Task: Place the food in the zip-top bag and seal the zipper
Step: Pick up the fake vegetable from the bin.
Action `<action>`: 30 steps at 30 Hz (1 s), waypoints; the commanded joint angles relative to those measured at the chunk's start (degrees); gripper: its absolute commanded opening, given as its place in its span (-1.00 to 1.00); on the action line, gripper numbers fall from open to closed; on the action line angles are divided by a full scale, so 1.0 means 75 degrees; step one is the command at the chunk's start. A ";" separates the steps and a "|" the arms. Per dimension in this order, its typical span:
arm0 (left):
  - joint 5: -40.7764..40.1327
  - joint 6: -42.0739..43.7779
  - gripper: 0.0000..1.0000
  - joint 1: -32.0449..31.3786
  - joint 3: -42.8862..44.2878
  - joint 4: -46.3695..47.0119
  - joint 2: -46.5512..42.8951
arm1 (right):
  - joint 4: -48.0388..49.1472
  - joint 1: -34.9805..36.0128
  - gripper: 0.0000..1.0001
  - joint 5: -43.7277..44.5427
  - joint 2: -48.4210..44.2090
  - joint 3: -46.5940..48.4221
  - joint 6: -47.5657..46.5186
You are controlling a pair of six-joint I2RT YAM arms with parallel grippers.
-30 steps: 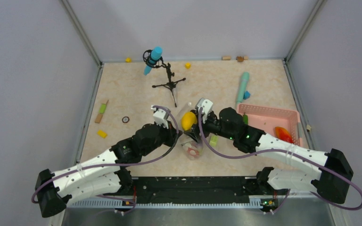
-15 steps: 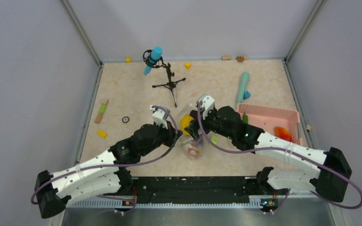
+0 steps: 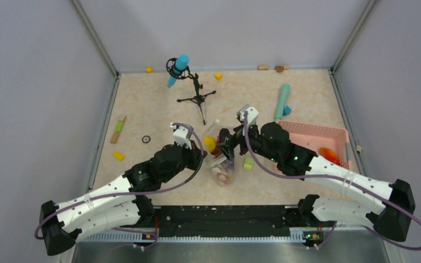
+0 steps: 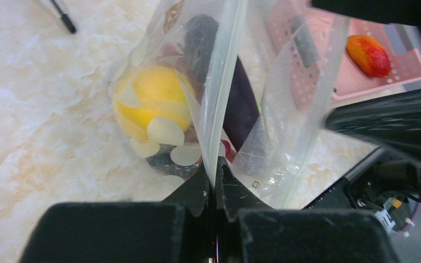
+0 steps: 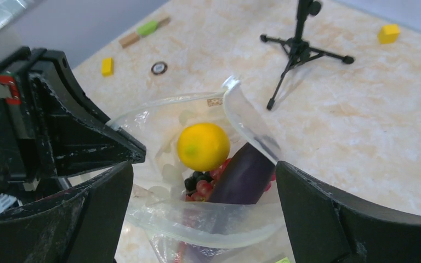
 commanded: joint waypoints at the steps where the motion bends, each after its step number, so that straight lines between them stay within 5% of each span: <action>1: -0.1257 -0.0688 -1.00 0.0003 0.1191 -0.1499 0.0504 | 0.0105 0.0064 0.98 0.1151 -0.0807 -0.0070 0.0358; 8: -0.0554 -0.0999 -1.00 0.0003 0.2336 -0.2494 0.1280 | -0.1364 -0.0169 0.98 0.5931 -0.1005 -0.0182 0.0744; 10: -0.0488 -0.1012 -1.00 0.0006 0.2522 -0.2673 0.1424 | -0.2209 -0.0790 0.98 0.6243 -0.0802 0.0012 0.1103; 17: -0.0159 -0.0686 -1.00 0.0005 0.2205 -0.1914 0.1319 | -0.2870 -0.3987 0.97 0.3828 -0.0654 -0.0407 0.1415; 30: -0.0191 -0.0360 -1.00 0.0003 0.1439 -0.1352 0.0589 | -0.1790 -0.6144 0.83 0.0668 0.1223 -0.0874 0.0869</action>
